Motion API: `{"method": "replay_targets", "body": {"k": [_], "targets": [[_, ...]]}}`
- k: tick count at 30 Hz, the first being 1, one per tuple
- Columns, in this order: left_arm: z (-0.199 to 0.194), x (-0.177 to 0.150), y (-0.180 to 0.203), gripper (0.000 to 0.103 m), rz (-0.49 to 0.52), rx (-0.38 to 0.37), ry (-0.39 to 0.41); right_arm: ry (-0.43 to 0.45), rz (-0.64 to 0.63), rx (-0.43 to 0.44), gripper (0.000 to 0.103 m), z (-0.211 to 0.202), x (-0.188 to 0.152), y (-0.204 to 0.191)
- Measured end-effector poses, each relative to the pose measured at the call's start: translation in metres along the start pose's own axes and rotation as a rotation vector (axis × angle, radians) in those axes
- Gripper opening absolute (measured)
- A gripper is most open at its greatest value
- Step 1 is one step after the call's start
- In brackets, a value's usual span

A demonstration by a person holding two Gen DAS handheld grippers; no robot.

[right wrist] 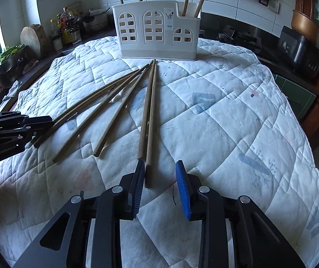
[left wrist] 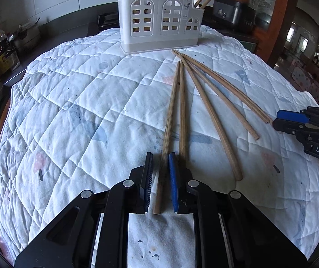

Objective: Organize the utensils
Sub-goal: 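Lower both open tools to the chopsticks and close each on one, then lift the chopsticks in both tools and carry them over the white caddy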

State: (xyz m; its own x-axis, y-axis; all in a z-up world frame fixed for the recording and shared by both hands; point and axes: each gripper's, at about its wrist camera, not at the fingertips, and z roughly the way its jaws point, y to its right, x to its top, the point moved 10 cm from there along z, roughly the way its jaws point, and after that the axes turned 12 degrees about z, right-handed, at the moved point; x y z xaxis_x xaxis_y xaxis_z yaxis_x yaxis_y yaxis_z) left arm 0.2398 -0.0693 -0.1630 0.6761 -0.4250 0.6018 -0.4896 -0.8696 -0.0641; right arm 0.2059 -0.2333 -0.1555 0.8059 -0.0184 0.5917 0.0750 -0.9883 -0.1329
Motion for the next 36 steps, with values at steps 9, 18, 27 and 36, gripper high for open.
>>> {"method": "replay_targets", "body": {"k": [9, 18, 27, 36], "targets": [[0.0, -0.002, -0.004, 0.012, -0.039, 0.015, 0.009, 0.011, -0.008, -0.04, 0.017, 0.01, 0.005, 0.002], [-0.001, -0.005, -0.001, 0.012, -0.027, -0.015, 0.044, 0.018, -0.022, -0.048, 0.015, 0.019, 0.016, -0.002], [-0.008, -0.001, -0.007, 0.007, -0.068, -0.062, 0.068, 0.075, -0.009, -0.038, 0.007, -0.003, 0.026, -0.002], [-0.054, 0.033, -0.009, 0.006, -0.014, -0.035, 0.202, 0.239, -0.02, -0.004, 0.007, -0.07, 0.075, -0.012]]}}
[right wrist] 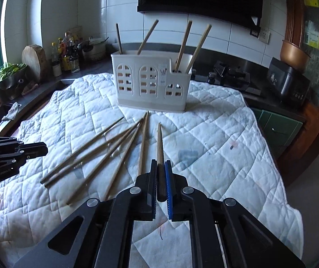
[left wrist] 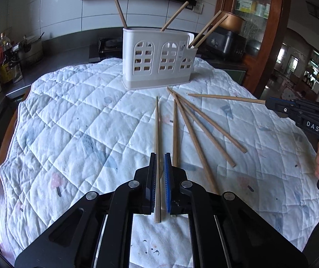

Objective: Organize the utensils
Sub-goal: 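Lift the chopsticks in both tools and carry them over the white caddy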

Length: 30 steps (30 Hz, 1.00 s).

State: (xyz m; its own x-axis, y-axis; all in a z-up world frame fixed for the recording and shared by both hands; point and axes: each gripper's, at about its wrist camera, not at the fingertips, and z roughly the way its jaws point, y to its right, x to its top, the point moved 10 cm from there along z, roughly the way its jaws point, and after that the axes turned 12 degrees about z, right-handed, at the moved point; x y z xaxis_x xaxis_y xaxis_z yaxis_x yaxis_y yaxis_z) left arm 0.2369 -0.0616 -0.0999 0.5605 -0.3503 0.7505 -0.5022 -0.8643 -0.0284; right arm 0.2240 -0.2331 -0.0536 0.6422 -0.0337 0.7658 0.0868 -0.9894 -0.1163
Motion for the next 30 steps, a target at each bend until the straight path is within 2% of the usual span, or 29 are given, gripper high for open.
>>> {"method": "replay_targets", "body": {"k": [3, 7, 10, 16, 23, 30], "targets": [[-0.008, 0.015, -0.003, 0.006, 0.024, 0.007, 0.034, 0.036, 0.008, 0.012, 0.007, -0.009, 0.022, -0.001], [-0.003, 0.01, -0.007, 0.006, 0.012, -0.035, -0.009, 0.055, 0.004, 0.022, 0.007, -0.011, 0.038, -0.003], [0.005, -0.006, -0.006, 0.009, -0.009, -0.048, -0.047, 0.056, 0.002, 0.024, 0.007, -0.009, 0.04, -0.004], [0.026, -0.034, -0.002, 0.009, -0.049, -0.071, -0.127, 0.063, 0.002, 0.024, 0.007, -0.005, 0.045, -0.008], [0.038, -0.048, -0.001, 0.01, -0.073, -0.066, -0.168, 0.072, 0.003, 0.023, 0.007, -0.002, 0.053, -0.008], [0.043, -0.049, -0.001, 0.012, -0.103, -0.029, -0.159, 0.077, -0.003, 0.022, 0.007, -0.002, 0.053, -0.008]]}}
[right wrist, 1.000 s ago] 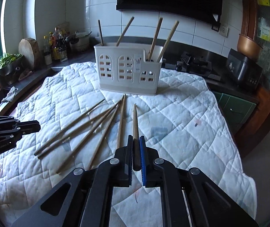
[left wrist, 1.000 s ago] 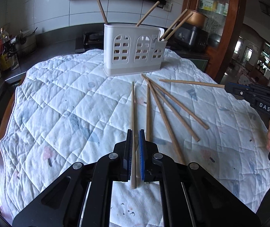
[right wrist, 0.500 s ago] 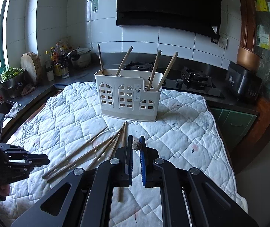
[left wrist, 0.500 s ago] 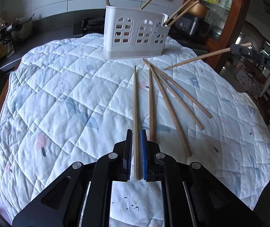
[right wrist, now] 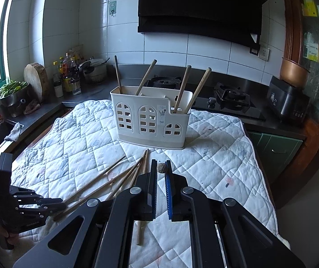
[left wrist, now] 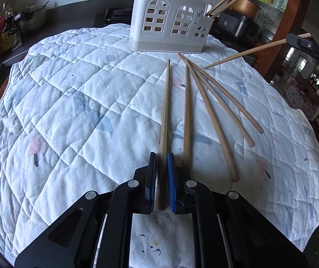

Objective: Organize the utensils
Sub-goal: 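Lift the chopsticks in both tools and carry them over the white caddy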

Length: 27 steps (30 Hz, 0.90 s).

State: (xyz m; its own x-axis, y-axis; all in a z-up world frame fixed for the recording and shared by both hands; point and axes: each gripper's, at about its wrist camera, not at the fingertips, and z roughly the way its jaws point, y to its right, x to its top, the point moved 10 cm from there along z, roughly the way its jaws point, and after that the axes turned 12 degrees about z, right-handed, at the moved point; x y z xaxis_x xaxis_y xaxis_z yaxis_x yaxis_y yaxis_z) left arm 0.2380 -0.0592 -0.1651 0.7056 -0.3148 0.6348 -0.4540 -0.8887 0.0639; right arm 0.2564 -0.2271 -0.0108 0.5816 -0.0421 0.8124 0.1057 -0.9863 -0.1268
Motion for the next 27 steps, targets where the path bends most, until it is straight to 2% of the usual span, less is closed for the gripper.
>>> {"method": "replay_targets", "body": {"k": [1, 5, 9, 18, 23, 27], "targets": [[0.001, 0.001, 0.001, 0.008, 0.011, 0.014, -0.002, 0.0, -0.001, 0.001, 0.007, 0.0, 0.0, 0.0], [-0.003, 0.007, 0.003, 0.006, 0.031, 0.038, 0.002, 0.002, 0.002, 0.001, 0.007, 0.001, 0.002, -0.001], [-0.024, 0.027, 0.003, 0.006, 0.064, 0.037, 0.058, -0.003, 0.003, 0.002, 0.007, 0.001, 0.007, 0.001], [-0.056, 0.082, -0.014, 0.006, 0.061, 0.038, 0.188, -0.018, -0.001, 0.009, 0.007, 0.007, 0.019, 0.0], [-0.072, 0.109, -0.012, 0.006, 0.098, 0.028, 0.216, -0.01, -0.024, 0.018, 0.007, 0.004, 0.044, -0.004], [-0.081, 0.132, -0.015, 0.006, 0.103, 0.013, 0.228, -0.005, -0.025, 0.031, 0.007, 0.001, 0.076, -0.004]]}}
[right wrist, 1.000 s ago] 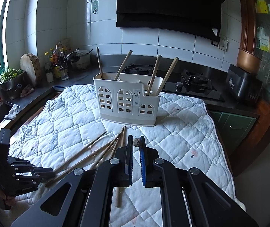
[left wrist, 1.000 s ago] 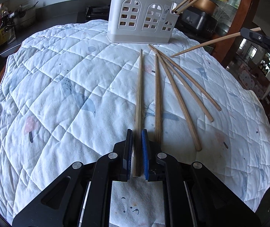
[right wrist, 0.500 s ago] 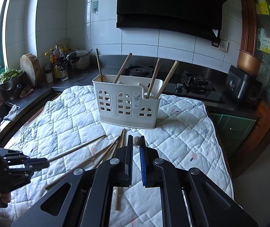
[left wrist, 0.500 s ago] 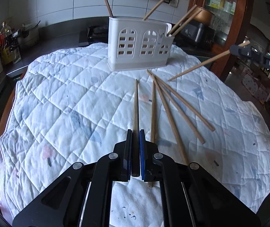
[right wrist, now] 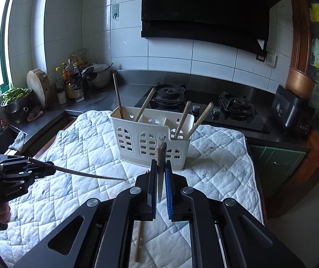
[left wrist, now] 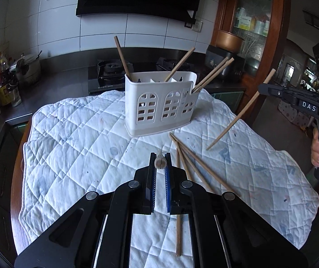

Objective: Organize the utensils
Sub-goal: 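Lift the chopsticks in both tools and carry them over the white caddy, then open both tools to drop the chopsticks into the white caddy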

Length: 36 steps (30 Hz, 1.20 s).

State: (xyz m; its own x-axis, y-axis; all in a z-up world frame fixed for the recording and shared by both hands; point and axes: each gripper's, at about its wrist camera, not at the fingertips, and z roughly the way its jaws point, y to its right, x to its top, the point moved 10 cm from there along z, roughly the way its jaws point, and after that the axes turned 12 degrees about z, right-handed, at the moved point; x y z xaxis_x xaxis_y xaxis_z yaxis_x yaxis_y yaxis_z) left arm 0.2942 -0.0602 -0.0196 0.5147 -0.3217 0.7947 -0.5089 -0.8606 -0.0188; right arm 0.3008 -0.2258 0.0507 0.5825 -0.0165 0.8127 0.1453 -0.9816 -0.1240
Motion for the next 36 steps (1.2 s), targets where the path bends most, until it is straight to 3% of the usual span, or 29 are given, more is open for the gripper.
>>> {"method": "replay_targets", "body": {"k": [9, 16, 19, 25, 36], "targets": [[-0.008, 0.068, -0.015, 0.006, 0.049, 0.021, 0.035, 0.049, -0.025, 0.011, 0.007, -0.009, 0.082, -0.008], [-0.041, 0.149, -0.03, 0.006, 0.091, 0.077, 0.148, 0.112, 0.015, 0.05, 0.007, -0.016, 0.146, -0.014], [-0.049, 0.178, -0.036, 0.006, 0.095, 0.1, 0.186, 0.138, 0.022, 0.027, 0.007, -0.01, 0.162, -0.011], [-0.025, 0.2, -0.044, 0.006, 0.121, 0.138, 0.138, 0.116, 0.038, -0.04, 0.007, 0.025, 0.17, 0.006], [0.028, 0.183, -0.056, 0.006, 0.099, 0.093, -0.03, 0.001, 0.077, -0.079, 0.007, 0.081, 0.139, 0.032]]}}
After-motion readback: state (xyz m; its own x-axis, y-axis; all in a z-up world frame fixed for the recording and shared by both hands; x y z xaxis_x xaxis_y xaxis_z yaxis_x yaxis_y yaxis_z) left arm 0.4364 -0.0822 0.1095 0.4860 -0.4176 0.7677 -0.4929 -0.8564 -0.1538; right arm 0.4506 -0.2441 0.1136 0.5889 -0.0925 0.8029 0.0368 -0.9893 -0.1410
